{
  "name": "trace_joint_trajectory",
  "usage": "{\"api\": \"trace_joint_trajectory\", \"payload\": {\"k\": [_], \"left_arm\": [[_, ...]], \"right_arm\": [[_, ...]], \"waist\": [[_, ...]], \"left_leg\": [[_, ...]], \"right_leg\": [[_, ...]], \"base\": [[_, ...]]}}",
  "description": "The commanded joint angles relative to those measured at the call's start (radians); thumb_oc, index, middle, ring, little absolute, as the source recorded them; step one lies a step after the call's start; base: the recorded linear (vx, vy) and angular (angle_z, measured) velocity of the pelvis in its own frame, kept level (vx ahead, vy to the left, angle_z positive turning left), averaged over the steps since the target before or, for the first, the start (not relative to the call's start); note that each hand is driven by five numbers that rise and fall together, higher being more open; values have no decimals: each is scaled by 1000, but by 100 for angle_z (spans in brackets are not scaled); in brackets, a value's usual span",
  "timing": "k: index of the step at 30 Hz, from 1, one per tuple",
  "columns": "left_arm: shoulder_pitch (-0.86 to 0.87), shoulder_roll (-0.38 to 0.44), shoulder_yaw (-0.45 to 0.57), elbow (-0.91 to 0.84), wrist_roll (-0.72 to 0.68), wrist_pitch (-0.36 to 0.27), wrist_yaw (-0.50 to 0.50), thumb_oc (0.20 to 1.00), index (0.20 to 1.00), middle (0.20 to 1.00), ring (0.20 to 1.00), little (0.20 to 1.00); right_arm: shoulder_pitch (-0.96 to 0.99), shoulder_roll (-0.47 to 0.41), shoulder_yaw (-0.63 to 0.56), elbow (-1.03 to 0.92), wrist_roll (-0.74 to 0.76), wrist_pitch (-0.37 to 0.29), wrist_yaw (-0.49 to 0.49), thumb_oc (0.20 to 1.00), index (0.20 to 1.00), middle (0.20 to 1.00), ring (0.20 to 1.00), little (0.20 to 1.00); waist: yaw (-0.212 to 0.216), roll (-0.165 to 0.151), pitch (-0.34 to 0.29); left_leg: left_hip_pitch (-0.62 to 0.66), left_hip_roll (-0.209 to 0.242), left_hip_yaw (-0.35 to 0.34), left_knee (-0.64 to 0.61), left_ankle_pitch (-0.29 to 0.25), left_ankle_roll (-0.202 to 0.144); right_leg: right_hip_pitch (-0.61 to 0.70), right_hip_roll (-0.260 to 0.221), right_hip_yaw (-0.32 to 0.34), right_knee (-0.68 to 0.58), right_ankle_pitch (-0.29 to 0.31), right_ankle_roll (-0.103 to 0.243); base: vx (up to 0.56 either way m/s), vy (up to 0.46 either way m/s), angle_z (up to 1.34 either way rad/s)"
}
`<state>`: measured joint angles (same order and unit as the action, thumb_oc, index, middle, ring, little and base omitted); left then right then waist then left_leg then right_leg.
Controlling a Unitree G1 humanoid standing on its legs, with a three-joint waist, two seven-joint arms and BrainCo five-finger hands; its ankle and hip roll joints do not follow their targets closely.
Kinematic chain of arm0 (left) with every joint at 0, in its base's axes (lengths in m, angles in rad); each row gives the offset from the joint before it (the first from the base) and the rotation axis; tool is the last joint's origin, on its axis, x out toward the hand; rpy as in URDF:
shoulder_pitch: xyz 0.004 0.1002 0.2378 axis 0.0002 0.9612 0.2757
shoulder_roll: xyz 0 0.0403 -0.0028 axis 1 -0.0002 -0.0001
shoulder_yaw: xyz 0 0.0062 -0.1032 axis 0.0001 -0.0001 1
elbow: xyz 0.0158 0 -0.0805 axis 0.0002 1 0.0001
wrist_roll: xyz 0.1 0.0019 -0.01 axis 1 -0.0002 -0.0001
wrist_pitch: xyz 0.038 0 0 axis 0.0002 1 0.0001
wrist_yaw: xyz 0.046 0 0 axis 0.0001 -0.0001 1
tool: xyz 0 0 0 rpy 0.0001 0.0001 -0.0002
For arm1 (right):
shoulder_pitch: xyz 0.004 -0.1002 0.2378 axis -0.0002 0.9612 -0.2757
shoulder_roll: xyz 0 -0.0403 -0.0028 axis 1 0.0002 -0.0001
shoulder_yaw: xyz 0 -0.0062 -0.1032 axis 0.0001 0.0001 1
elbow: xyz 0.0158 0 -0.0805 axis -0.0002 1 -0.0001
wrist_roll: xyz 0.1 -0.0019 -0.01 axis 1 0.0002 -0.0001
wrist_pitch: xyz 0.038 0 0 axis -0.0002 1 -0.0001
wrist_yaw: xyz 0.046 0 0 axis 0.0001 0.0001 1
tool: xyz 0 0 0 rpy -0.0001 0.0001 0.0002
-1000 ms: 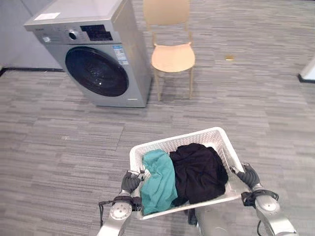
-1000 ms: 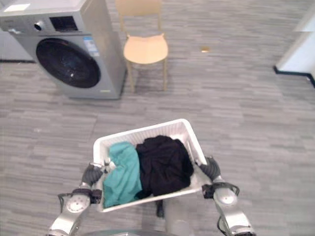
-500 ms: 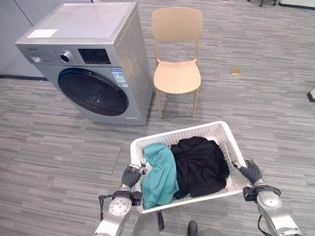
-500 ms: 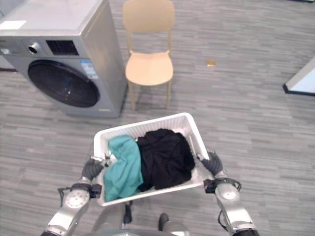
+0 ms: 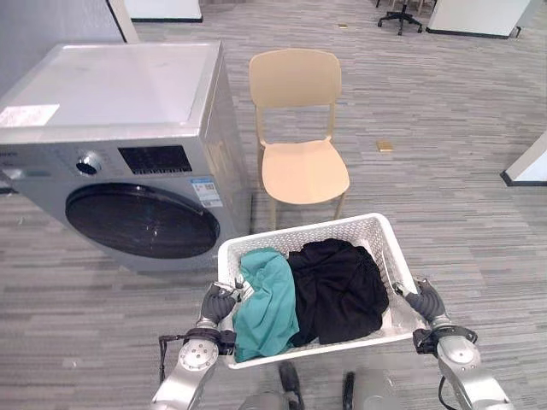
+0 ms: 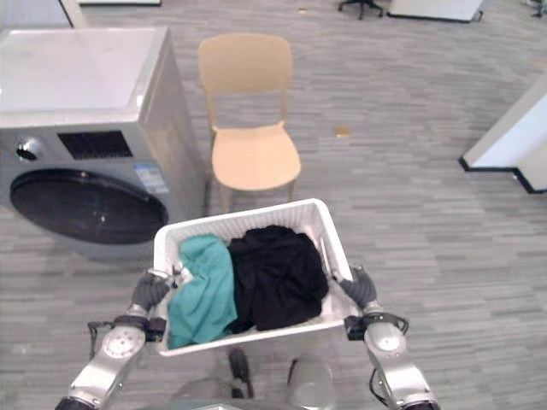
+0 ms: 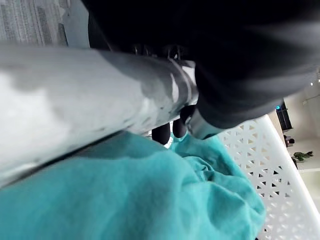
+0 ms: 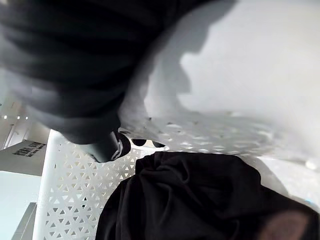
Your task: Grab the laundry basket,head to the washer,open it,put in the laundry and shut it.
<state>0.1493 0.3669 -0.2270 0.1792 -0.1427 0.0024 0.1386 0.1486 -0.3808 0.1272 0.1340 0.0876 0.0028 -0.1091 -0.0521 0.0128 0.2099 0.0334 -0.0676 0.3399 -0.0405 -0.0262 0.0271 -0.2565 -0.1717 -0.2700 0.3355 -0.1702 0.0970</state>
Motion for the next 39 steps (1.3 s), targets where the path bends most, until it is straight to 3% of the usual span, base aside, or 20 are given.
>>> {"api": "trace_joint_trajectory", "payload": {"k": [1, 6, 9, 10, 11, 12, 15, 17, 19, 21, 22, 23, 24, 25, 31, 36, 39], "left_arm": [[-27, 0, 62, -73, -44, -94, -15, 200, 200, 200, 200, 200], [-35, -10, 73, -55, -44, -102, -17, 200, 200, 200, 200, 200], [-26, -19, 64, -52, -45, -106, -22, 200, 200, 200, 200, 200], [-18, -28, 58, -44, -51, -106, -23, 200, 200, 200, 200, 200], [-7, -40, 56, -43, -64, -105, -24, 200, 200, 200, 200, 200], [-7, -39, 57, -43, -64, -105, -24, 200, 200, 200, 200, 200], [0, -50, 45, -49, -72, -102, -34, 200, 200, 200, 200, 200], [1, -55, 44, -47, -72, -100, -32, 200, 200, 200, 200, 200], [-13, -58, 34, -42, -78, -98, -27, 200, 200, 200, 200, 200], [-29, -65, 26, -33, -73, -96, -20, 200, 200, 200, 200, 200], [-29, -65, 26, -33, -73, -96, -20, 200, 200, 200, 200, 200], [-28, -68, 29, -32, -74, -94, -10, 200, 200, 200, 200, 200], [-28, -68, 29, -32, -74, -94, -10, 200, 200, 200, 200, 200], [-30, -65, 35, -28, -73, -93, -6, 200, 200, 200, 200, 200], [-29, -58, 35, -21, -65, -94, -5, 200, 200, 200, 200, 200], [-31, -39, 19, 4, -54, -93, -3, 200, 200, 200, 200, 200], [-62, -17, 12, 21, -36, -93, 7, 200, 200, 200, 200, 200]], "right_arm": [[-74, 13, 4, -59, 87, -90, 98, 200, 200, 200, 200, 200], [-71, 14, 2, -61, 76, -95, 108, 200, 200, 200, 200, 200], [-65, 8, 4, -59, 70, -94, 116, 200, 200, 200, 200, 200], [-63, -6, 1, -57, 63, -93, 114, 200, 200, 200, 200, 200], [-60, -23, -1, -56, 67, -95, 114, 200, 200, 200, 200, 200], [-60, -23, -1, -56, 67, -95, 114, 200, 200, 200, 200, 200], [-46, -53, -13, -54, 63, -90, 110, 200, 200, 200, 200, 200], [-37, -56, -18, -51, 67, -87, 107, 200, 200, 200, 200, 200], [-31, -60, -21, -50, 69, -81, 102, 200, 200, 200, 200, 200], [-33, -66, -23, -39, 63, -78, 91, 200, 200, 200, 200, 200], [-33, -66, -23, -39, 63, -78, 91, 200, 200, 200, 200, 200], [-39, -63, -18, -29, 63, -78, 81, 200, 200, 200, 200, 200], [-39, -63, -18, -28, 63, -78, 81, 200, 200, 200, 200, 200], [-44, -57, -16, -17, 68, -82, 69, 200, 200, 200, 200, 200], [-51, -46, -5, 0, 66, -83, 53, 200, 200, 200, 200, 200], [-69, -6, 16, 56, 45, -80, 40, 200, 200, 200, 200, 200], [-101, 13, 31, 84, 23, -84, 27, 200, 200, 200, 200, 200]], "waist": [[-5, -46, -9], [-17, -37, -5], [-23, -45, -17], [-28, -35, -34], [-32, -10, -44], [-33, -12, -46], [-33, 3, -51], [-34, 7, -51], [-26, 4, -44], [-10, -7, -35], [-10, -7, -35], [8, -4, -23], [8, -4, -22], [24, 0, -8], [37, -7, 7], [48, -17, -25], [50, -24, -28]], "left_leg": [[58, 103, -65, 124, -126, -31], [124, 112, -87, 112, -174, -53], [159, 103, -100, 130, -204, -60], [169, 126, -108, 162, -194, -80], [156, 182, -117, 240, -126, -123], [153, 180, -118, 239, -123, -123], [100, 259, -111, 410, -1, -160], [99, 275, -96, 425, 21, -165], [53, 262, -103, 453, 10, -150], [-44, 215, -86, 375, -68, -119], [-44, 215, -86, 374, -68, -119], [-100, 213, -86, 266, -26, -125], [-97, 212, -86, 262, -24, -125], [-126, 213, -105, 174, 50, -147], [-156, 237, -99, 146, 101, -159], [-123, 193, -123, 146, 34, -119], [-110, 168, -101, 139, -2, -81]], "right_leg": [[95, -17, -3, -240, 156, 75], [53, -33, -12, -310, 191, 108], [64, -52, 1, -283, 223, 95], [70, -51, -4, -254, 226, 83], [96, -23, -28, -247, 205, 59], [95, -25, -29, -250, 208, 58], [175, 28, -60, -269, 139, 4], [197, 41, -68, -275, 119, -8], [227, 45, -68, -281, 92, -18], [270, 42, -69, -307, 70, -9], [270, 42, -69, -307, 70, -9], [299, 50, -65, -316, 59, -3], [299, 49, -65, -316, 59, -3], [333, 68, -58, -323, 45, -5], [387, 74, -48, -322, 16, -9], [403, 38, -3, -292, 5, 23], [340, 0, 33, -192, 5, 51]], "base": [[320, -96, -7], [299, -152, 34], [336, -239, 28], [580, -495, 43], [445, -420, 44], [281, -326, 37], [262, -311, 4], [187, -145, -23], [208, -137, -23], [164, -51, -30], [207, -4, -22], [118, 8, -15], [244, 19, -26], [178, 20, -40], [192, 84, -17], [230, 212, -24], [118, 215, -22]]}}
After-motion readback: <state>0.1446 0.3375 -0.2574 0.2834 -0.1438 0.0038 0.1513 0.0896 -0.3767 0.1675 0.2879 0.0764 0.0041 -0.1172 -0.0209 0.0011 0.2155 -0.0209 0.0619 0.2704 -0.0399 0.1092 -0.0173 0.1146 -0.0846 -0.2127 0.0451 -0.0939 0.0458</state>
